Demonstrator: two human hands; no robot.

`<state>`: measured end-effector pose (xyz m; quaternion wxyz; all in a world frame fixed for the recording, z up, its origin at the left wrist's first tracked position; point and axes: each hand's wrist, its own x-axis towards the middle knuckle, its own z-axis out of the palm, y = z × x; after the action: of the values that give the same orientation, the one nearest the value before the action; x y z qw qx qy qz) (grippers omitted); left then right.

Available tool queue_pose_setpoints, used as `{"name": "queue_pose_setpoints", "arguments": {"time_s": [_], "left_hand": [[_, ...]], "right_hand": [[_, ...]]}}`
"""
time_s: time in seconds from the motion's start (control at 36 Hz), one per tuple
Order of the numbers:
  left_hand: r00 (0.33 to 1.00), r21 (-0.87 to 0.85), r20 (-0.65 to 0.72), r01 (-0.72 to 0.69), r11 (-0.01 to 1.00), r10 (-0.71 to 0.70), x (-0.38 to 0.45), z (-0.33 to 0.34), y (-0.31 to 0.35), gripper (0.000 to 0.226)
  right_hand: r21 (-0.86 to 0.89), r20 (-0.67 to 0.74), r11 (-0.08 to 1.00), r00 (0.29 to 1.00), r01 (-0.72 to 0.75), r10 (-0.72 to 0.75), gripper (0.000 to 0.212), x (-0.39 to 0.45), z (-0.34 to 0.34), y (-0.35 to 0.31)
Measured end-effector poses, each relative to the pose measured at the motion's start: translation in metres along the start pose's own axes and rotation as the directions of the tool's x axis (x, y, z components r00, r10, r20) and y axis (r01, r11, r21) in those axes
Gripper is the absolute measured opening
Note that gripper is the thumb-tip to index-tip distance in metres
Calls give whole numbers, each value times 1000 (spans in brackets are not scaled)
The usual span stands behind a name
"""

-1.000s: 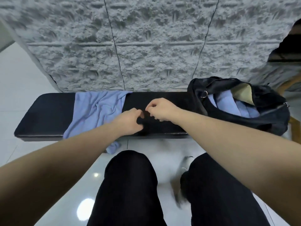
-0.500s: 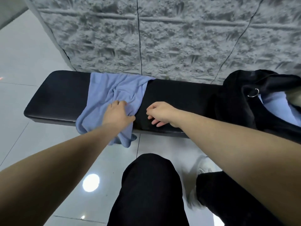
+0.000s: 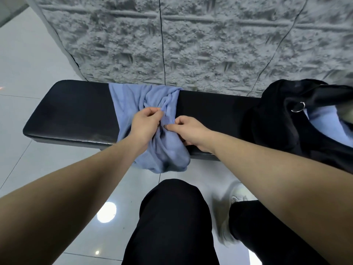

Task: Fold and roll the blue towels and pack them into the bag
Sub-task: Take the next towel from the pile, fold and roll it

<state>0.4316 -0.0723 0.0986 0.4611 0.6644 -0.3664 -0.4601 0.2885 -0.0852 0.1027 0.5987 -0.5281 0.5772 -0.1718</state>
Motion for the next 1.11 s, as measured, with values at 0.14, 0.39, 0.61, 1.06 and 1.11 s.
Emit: {"name": "queue_pose_setpoints", "arguments": {"time_s": [0.14, 0.39, 0.61, 1.06, 1.11], "left_hand": [[999, -20, 7, -38, 999, 38, -8, 6, 3, 11], [999, -50, -14, 40, 998, -41, -10, 9, 4, 14], [992, -299, 117, 78, 951, -45, -12, 18, 25, 11], [816, 399, 185, -572, 717, 548, -45, 20, -16, 89], [814, 427, 202, -574, 699, 545, -48, 22, -18, 92]], "right_hand": [[111, 16, 988, 994, -108, 107, 30, -12, -10, 0], [123, -102, 988, 989, -94, 107, 18, -21, -25, 2], [-64, 41, 997, 999, 34, -32, 31, -13, -12, 4], [695, -94, 718, 984, -42, 149, 38, -22, -45, -26], [736, -85, 675, 983, -50, 165, 39, -22, -49, -27]]}}
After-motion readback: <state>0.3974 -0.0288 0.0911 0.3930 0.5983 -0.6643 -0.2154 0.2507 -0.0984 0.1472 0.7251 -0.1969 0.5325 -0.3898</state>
